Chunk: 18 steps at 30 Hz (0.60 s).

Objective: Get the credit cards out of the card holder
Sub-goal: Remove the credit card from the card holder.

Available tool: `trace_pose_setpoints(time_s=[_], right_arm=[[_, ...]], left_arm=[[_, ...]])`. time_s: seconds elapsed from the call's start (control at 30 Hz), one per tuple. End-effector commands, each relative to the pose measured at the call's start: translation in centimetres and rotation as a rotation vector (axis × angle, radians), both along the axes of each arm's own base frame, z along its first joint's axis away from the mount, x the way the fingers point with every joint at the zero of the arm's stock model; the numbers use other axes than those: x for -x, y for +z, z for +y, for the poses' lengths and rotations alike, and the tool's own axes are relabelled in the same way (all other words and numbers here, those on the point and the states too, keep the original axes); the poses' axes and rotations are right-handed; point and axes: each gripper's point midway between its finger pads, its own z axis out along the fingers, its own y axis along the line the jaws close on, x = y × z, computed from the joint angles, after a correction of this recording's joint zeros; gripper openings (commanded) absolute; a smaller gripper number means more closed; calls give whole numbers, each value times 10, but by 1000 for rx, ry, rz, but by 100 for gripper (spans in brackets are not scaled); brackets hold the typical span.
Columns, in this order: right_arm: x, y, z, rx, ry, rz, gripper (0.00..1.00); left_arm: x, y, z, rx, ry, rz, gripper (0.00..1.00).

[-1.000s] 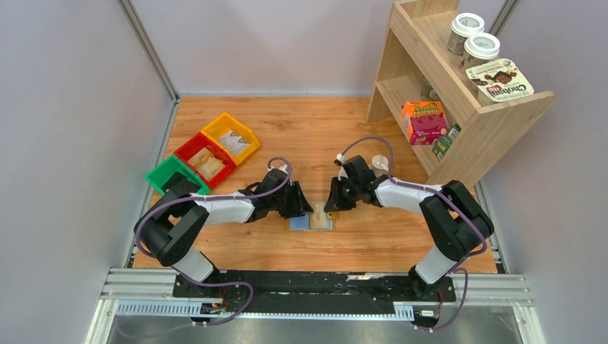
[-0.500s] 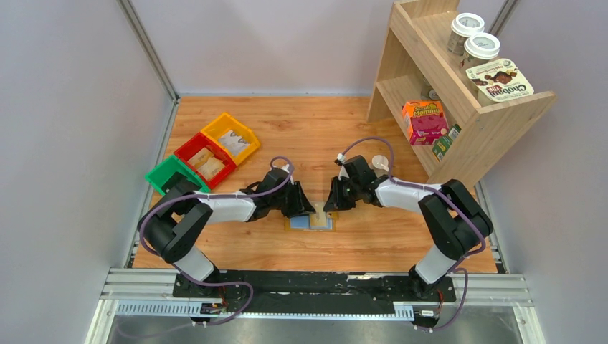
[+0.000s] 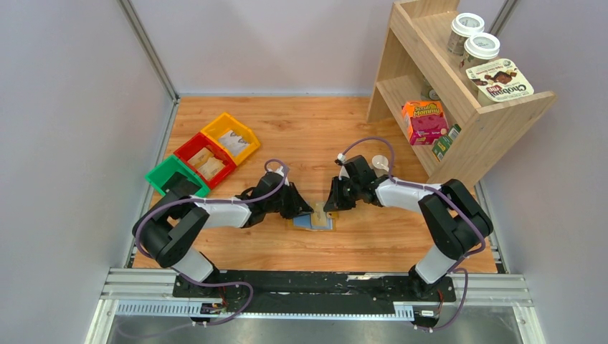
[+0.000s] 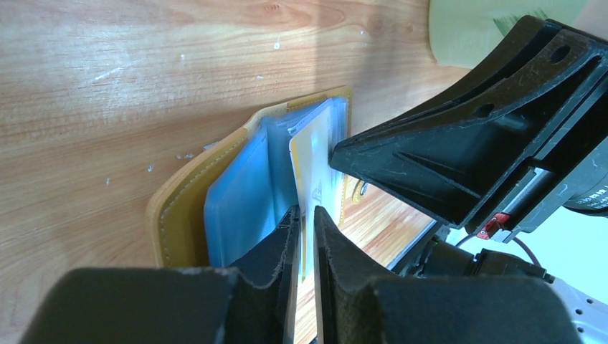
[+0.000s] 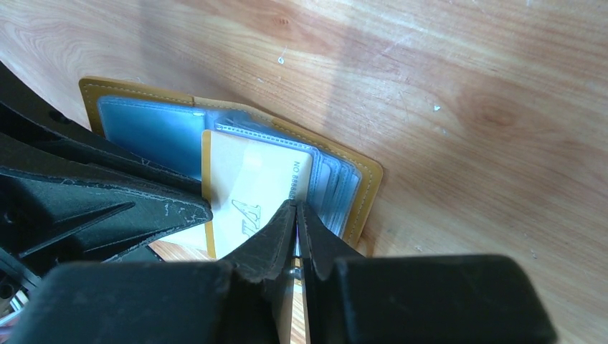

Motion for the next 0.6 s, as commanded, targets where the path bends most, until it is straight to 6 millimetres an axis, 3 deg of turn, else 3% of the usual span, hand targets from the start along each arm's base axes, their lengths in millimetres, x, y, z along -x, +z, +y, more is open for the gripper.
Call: trace_pose_setpoints(time_s=[0.0,0.57], right_arm=[[5,-14,-4,29,-3,23,12],[6,-15,-4,25,-5,30,12]], left_arm=[[-13,44,-20,165,1,-101,17],[-13,34,-29,206,-13,-71,27]])
